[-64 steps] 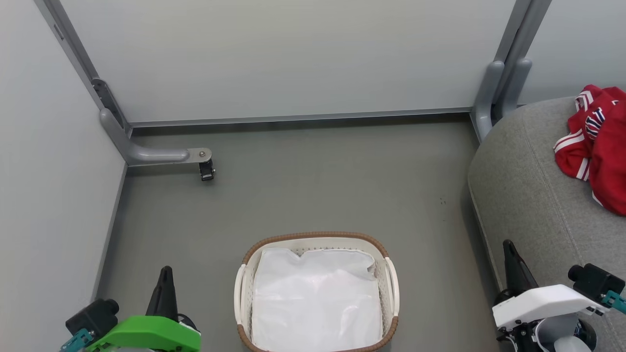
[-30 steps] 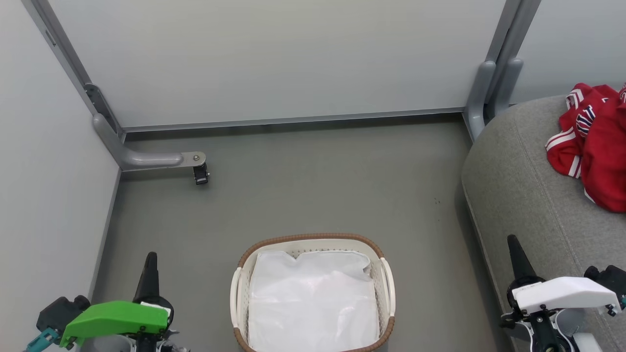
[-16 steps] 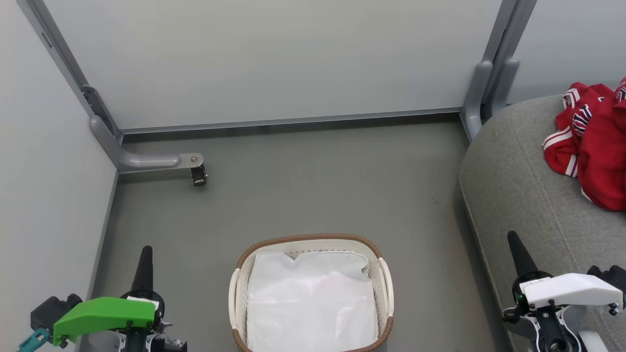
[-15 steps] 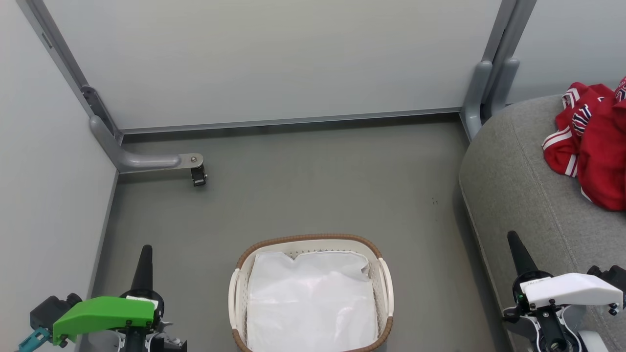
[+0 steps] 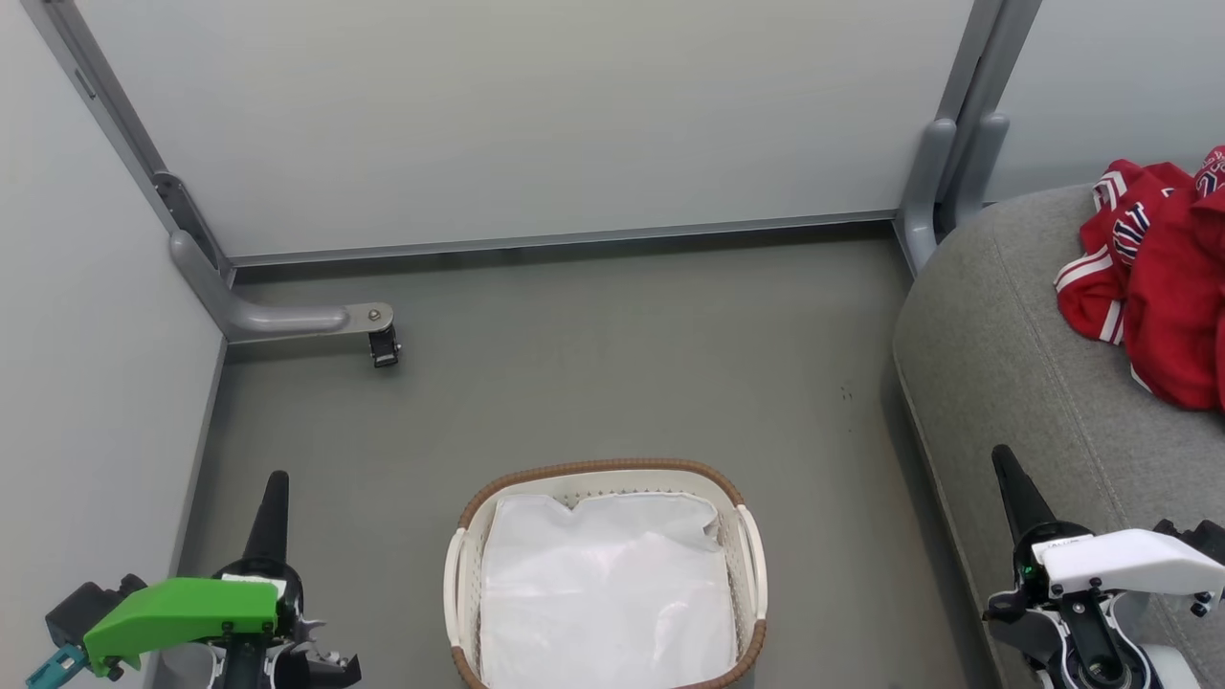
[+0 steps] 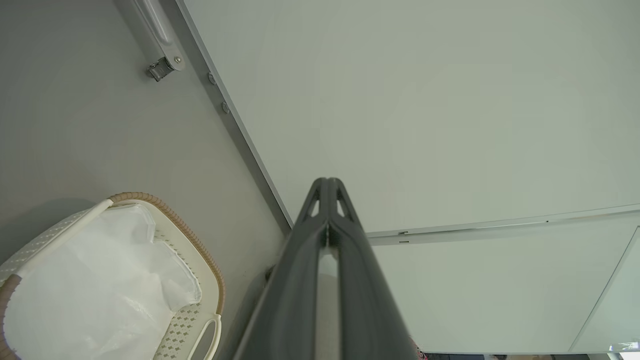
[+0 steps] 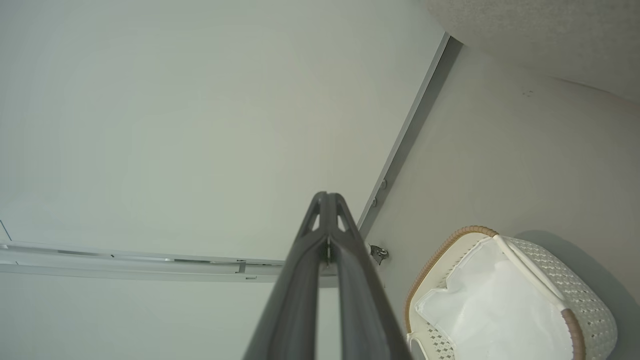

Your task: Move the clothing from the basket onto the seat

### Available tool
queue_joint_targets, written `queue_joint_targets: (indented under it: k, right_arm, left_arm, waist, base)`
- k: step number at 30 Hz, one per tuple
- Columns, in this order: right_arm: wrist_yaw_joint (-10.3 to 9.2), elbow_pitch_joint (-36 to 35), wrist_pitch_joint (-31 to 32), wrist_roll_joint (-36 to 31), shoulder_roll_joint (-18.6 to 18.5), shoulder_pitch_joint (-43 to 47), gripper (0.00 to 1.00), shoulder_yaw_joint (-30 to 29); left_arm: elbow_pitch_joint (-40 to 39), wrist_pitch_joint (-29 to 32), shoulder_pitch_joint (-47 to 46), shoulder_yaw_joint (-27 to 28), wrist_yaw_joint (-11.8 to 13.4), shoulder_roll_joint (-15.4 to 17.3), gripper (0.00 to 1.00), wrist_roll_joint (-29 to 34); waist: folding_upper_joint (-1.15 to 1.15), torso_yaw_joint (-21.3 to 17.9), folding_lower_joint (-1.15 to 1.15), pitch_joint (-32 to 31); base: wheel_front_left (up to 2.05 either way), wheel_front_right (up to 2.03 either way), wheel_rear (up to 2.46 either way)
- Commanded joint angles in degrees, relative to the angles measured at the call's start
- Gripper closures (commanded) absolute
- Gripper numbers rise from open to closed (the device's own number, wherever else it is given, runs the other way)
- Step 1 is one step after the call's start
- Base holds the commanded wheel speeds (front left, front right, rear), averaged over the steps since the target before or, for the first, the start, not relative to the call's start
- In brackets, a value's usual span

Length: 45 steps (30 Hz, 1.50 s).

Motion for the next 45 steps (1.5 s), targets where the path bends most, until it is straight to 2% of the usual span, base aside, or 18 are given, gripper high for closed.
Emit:
queue_joint_targets:
  k: [1,33,45]
  right_arm:
    - [-0.02,-0.61,0.41,1.38,-0.34,-0.8,1.0,-0.31]
    - [-0.04,-1.11,3.9,13.84,-0.46,-1.15,1.0,-1.24]
    - [-0.03,-1.12,3.98,14.18,-0.46,-1.14,1.0,-1.25]
  left_arm:
    - [-0.5,0.34,-1.43,0.39,-0.43,0.06,1.0,-1.35]
    - [-1.17,3.83,-2.29,3.31,-1.47,-0.32,1.0,-12.87]
    - [-1.14,4.02,-2.15,3.32,-1.49,-0.32,1.0,-13.03]
  waist:
    - [0.0,-0.05,0.0,-0.02]
    - [0.0,-1.06,0.0,-0.28]
    - [0.0,-1.11,0.0,-0.3]
  base:
    - [0.0,0.0,0.0]
    - [0.0,0.0,0.0]
    - [0.0,0.0,0.0]
